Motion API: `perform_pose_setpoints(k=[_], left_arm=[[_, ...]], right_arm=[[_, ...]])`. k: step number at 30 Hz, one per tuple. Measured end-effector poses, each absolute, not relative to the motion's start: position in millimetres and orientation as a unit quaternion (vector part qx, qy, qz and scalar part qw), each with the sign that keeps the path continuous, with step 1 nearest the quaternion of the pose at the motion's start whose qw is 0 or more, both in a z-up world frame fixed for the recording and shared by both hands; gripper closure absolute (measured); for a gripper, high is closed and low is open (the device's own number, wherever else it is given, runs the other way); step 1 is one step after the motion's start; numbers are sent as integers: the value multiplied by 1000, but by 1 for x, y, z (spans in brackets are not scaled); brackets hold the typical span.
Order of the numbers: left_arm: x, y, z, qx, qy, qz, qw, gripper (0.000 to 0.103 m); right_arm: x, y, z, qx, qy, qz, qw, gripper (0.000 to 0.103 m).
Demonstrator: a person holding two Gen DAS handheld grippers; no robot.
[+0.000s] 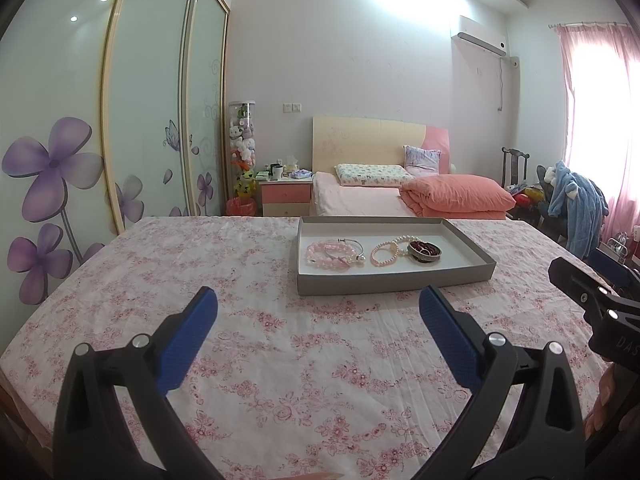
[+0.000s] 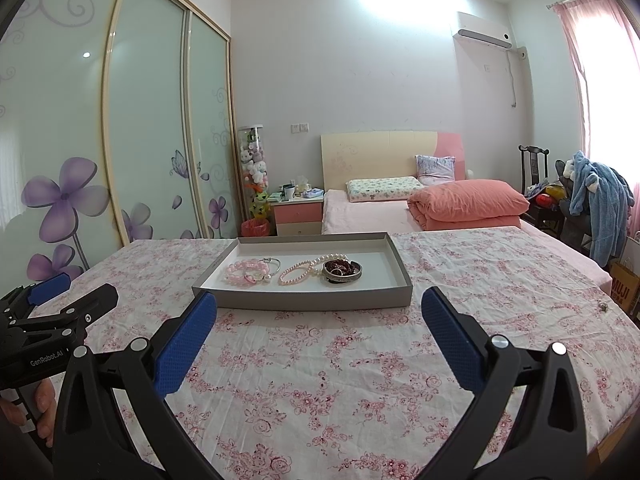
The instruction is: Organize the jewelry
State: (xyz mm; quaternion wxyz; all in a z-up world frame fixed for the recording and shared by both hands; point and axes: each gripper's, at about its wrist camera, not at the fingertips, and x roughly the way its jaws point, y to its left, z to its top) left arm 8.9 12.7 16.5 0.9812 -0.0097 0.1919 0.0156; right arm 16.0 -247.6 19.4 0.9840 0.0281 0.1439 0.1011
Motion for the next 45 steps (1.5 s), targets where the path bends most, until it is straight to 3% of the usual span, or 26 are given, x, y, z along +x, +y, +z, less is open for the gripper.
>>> perform_pose_setpoints(k=[45], left_arm=[[9,8,13,-8,196,13,980,4]], right_arm=[[17,-249,19,30,147,101,983,2]])
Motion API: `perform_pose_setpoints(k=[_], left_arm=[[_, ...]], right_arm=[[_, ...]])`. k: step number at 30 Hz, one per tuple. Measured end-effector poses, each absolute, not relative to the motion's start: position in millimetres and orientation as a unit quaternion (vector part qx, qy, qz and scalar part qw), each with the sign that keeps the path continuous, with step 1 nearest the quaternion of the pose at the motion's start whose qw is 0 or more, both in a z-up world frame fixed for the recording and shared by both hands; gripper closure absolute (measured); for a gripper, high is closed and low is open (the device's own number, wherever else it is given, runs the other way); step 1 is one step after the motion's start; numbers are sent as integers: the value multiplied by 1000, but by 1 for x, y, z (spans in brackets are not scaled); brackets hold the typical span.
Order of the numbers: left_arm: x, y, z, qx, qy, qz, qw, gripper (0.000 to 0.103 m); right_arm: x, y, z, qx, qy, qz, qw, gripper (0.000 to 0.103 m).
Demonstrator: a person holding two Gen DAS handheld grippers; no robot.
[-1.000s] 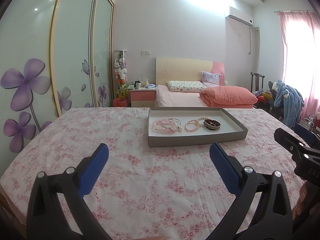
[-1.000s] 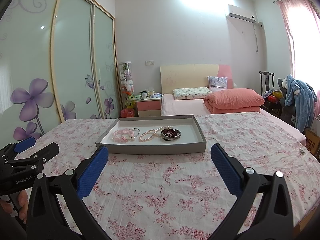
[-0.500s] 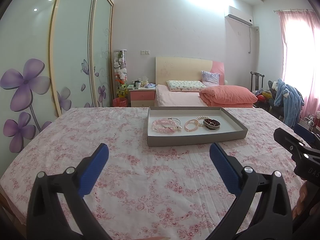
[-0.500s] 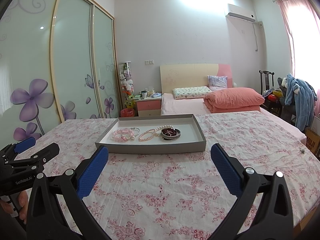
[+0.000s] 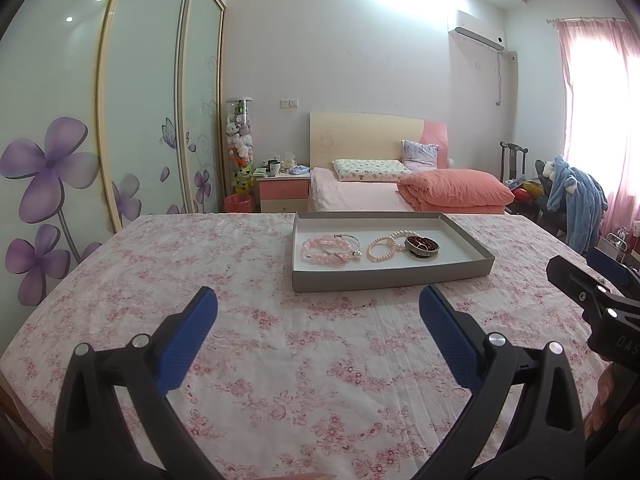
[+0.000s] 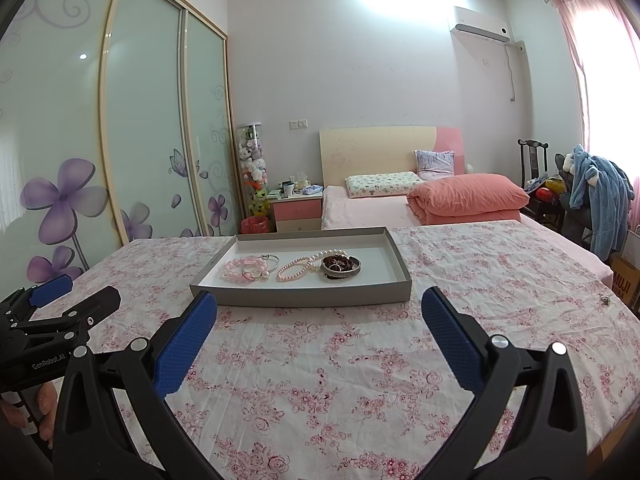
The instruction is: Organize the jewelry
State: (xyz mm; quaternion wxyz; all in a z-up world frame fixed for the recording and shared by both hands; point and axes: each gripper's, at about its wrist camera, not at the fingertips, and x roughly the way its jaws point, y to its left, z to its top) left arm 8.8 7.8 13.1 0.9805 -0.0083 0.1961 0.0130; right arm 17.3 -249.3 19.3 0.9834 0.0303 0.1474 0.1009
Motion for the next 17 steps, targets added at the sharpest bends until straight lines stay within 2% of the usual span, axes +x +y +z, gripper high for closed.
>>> perform_pose_setpoints(k=[17], left_arm=[[8,7,14,-7,197,13,980,4]], right_arm=[[14,-247,12,34,152,100,983,2]])
